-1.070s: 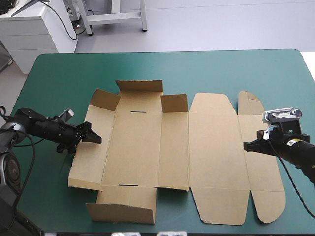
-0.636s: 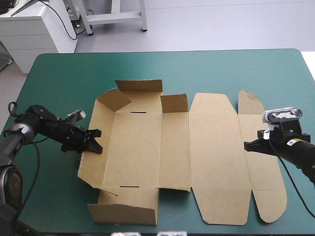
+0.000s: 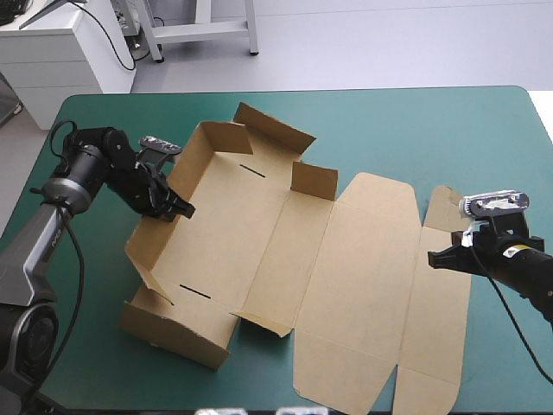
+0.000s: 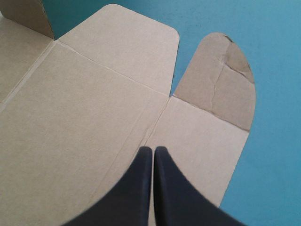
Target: Fold the box
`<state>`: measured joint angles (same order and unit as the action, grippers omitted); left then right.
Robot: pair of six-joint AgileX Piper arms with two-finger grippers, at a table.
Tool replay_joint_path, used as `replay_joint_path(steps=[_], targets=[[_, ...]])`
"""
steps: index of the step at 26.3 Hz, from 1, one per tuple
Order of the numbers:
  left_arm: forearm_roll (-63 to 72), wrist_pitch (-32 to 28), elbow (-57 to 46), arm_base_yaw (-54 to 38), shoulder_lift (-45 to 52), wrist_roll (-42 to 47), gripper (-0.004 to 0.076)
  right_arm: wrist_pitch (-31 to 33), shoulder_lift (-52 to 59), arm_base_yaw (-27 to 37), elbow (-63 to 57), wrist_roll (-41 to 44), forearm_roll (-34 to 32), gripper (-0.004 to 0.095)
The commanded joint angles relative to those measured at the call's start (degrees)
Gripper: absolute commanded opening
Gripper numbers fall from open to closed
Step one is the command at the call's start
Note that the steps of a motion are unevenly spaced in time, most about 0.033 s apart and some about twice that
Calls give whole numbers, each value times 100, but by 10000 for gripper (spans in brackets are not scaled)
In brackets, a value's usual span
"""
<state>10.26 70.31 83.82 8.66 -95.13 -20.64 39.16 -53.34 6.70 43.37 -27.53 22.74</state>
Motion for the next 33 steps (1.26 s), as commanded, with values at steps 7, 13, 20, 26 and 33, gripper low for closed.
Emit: replay_joint_path(steps=[7, 13, 20, 26, 33], targets=[[-3032, 343, 1955, 1923, -324, -944, -8, -240, 65, 29, 158, -22, 67, 0], [-4347, -324, 2058, 2657, -594, -955, -8, -240, 65, 29, 158, 3, 67, 0], [-4347, -1049, 2020, 3091, -611, -850, -8, -240, 65, 29, 158, 15, 67, 0], [-5081, -1639, 1340, 3643, -506, -161, -8, -240, 65, 29, 158, 237, 67, 0], [-7455, -1925, 186, 4502, -282, 1497, -8, -201, 65, 29, 158, 273, 53, 0]])
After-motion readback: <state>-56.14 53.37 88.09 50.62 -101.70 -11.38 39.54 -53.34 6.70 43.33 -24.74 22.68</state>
